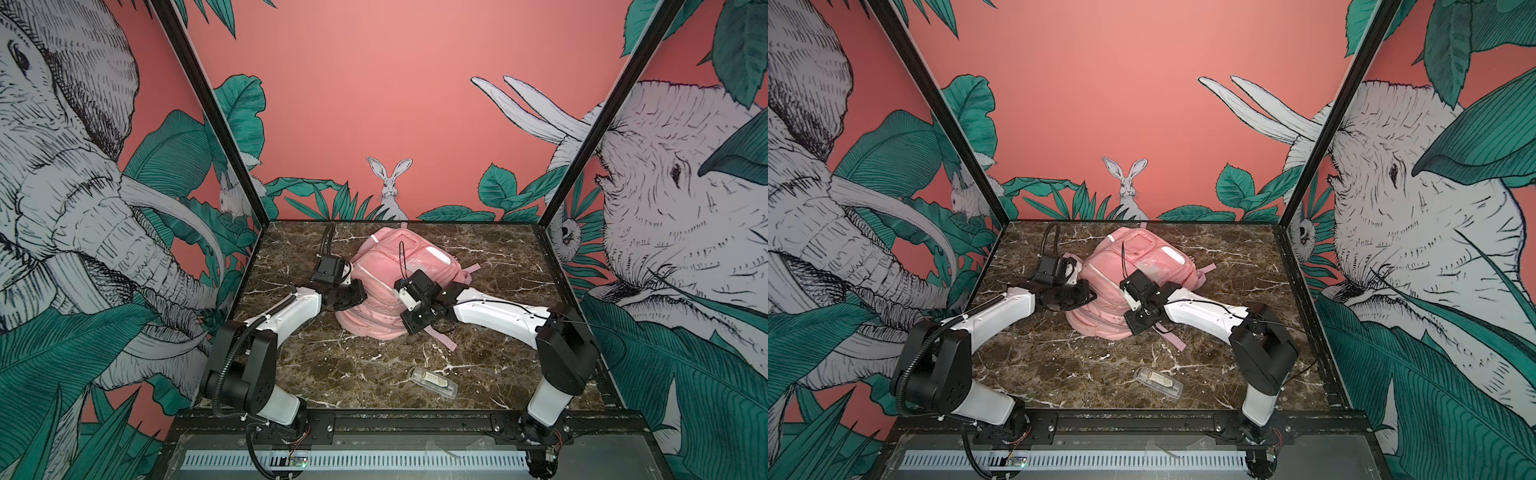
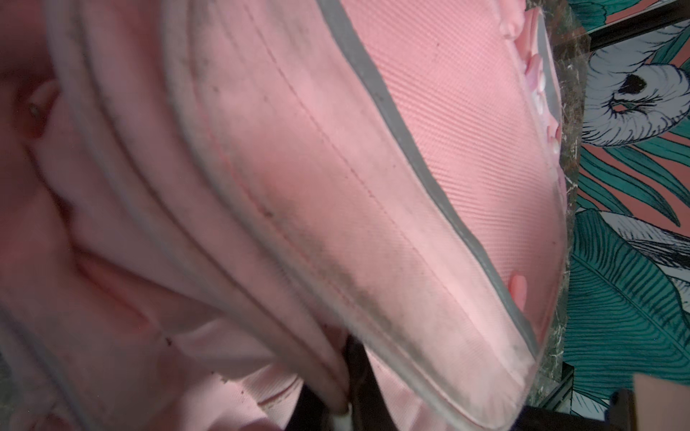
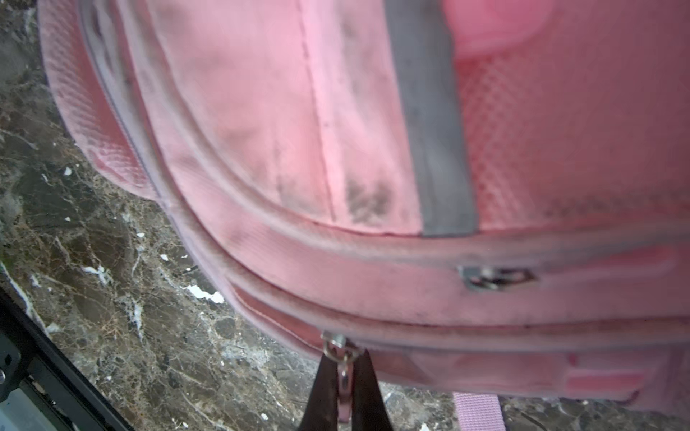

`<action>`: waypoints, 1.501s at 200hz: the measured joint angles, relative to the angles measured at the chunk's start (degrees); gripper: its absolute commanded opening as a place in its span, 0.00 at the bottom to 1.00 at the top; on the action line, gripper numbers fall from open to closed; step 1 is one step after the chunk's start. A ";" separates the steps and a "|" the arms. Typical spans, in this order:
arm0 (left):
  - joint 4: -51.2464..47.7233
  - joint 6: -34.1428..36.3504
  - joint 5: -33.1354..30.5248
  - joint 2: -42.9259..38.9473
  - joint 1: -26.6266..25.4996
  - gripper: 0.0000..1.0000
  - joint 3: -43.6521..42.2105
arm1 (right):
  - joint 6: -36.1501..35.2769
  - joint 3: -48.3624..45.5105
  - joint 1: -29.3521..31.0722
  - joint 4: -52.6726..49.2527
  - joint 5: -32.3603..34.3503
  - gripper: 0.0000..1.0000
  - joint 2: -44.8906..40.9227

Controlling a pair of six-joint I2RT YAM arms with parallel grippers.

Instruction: Pack the student bag

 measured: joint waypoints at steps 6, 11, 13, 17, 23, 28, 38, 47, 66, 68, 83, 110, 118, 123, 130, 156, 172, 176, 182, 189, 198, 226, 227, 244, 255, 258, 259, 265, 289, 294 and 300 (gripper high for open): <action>-0.02 0.09 -0.07 0.04 0.04 0.09 0.02 | -0.11 -0.02 -0.20 -0.02 -0.02 0.00 0.00; -0.13 0.15 -0.11 0.07 0.11 0.09 0.09 | -0.15 0.00 -0.28 -0.07 -0.02 0.00 0.00; -0.15 0.17 -0.13 0.09 0.13 0.09 0.11 | -0.20 -0.02 -0.31 -0.07 -0.02 0.00 0.00; -0.26 0.22 -0.17 0.09 0.15 0.09 0.17 | -0.28 0.00 -0.33 -0.04 -0.02 0.00 0.00; -0.33 0.28 -0.20 0.09 0.17 0.09 0.26 | -0.39 0.00 -0.33 -0.07 -0.04 0.00 0.00; -0.39 0.37 -0.24 0.09 0.20 0.10 0.31 | -0.48 0.00 -0.37 -0.07 -0.02 0.00 0.00; -0.55 0.50 -0.33 0.09 0.24 0.09 0.42 | -0.61 0.00 -0.57 -0.11 -0.04 0.00 0.00; -0.68 0.68 -0.37 0.09 0.42 0.10 0.50 | -0.83 0.00 -0.96 -0.28 -0.04 0.00 0.00; -0.74 1.07 -0.46 0.09 0.90 0.09 0.52 | -1.38 0.00 -1.90 -0.52 -0.04 0.00 0.00; -0.74 1.09 -0.48 0.09 0.94 0.09 0.52 | -1.44 0.00 -2.01 -0.55 -0.04 0.00 0.00; -0.74 1.36 -0.50 0.09 1.33 0.09 0.52 | -1.70 -0.02 -2.84 -0.72 -0.04 0.00 -0.11; -0.74 1.70 -0.37 0.07 1.60 0.09 0.52 | -2.25 -0.35 -4.09 -0.74 -0.09 0.00 -0.83; -0.74 1.75 -0.31 0.09 1.64 0.09 0.52 | -2.47 -0.50 -4.46 -0.79 -0.09 0.00 -1.09; -0.74 1.77 -0.26 0.07 1.64 0.10 0.52 | -2.60 -0.52 -4.70 -0.76 -0.09 0.00 -1.18; -0.74 1.81 -0.22 0.07 1.70 0.09 0.52 | -2.73 -0.59 -5.03 -0.74 -0.13 0.00 -1.29; -0.76 1.95 0.07 0.07 1.79 0.09 0.52 | -3.10 -1.53 -6.19 -0.15 -0.46 0.00 -1.62; -0.76 1.97 0.15 0.02 1.84 0.09 0.52 | -3.15 -1.95 -6.80 0.22 -0.55 0.00 -1.62; -0.76 1.97 0.15 0.02 1.86 0.09 0.52 | -3.15 -1.99 -6.97 0.24 -0.57 0.00 -1.62; -0.76 1.99 0.17 0.02 1.86 0.09 0.52 | -3.17 -2.03 -7.17 0.28 -0.59 0.00 -1.62; -0.76 1.99 0.20 0.00 1.90 0.09 0.52 | -3.21 -2.03 -7.43 0.31 -0.68 0.00 -1.62; -0.79 1.99 0.24 -0.09 1.90 0.09 0.52 | -3.34 -2.03 -7.74 0.35 -0.70 0.00 -1.62; -0.79 2.03 0.33 -0.42 2.01 0.09 0.50 | -3.54 -2.03 -8.85 0.37 -0.79 0.00 -1.60; -0.79 2.03 0.33 -0.42 2.01 0.09 0.50 | -3.56 -2.03 -8.90 0.37 -0.83 0.00 -1.60; -0.79 2.05 0.31 -0.68 2.10 0.09 0.46 | -3.54 -2.03 -9.49 0.44 -0.94 0.00 -1.60; -0.79 2.12 0.31 -0.79 2.19 0.09 0.37 | -3.54 -2.03 -9.88 0.48 -0.98 0.00 -1.53; -0.79 2.12 0.28 -0.81 2.19 0.09 0.31 | -3.56 -2.03 -9.97 0.50 -1.03 0.00 -1.51; -0.76 2.12 0.28 -0.81 2.21 0.09 0.28 | -3.56 -2.03 -10.01 0.50 -1.01 0.00 -1.49; -0.74 2.16 0.28 -0.87 2.25 0.09 0.15 | -3.56 -2.03 -10.21 0.52 -1.01 0.00 -1.40; -0.81 2.29 0.26 -1.09 2.56 0.09 -0.28 | -3.61 -2.03 -11.28 0.50 -1.07 0.00 -0.94; -0.81 2.32 0.26 -1.16 2.60 0.09 -0.28 | -3.63 -2.03 -11.54 0.50 -1.07 0.00 -0.90; -0.81 2.34 0.28 -1.27 2.64 0.09 -0.31 | -3.69 -2.03 -11.82 0.52 -1.07 0.00 -0.87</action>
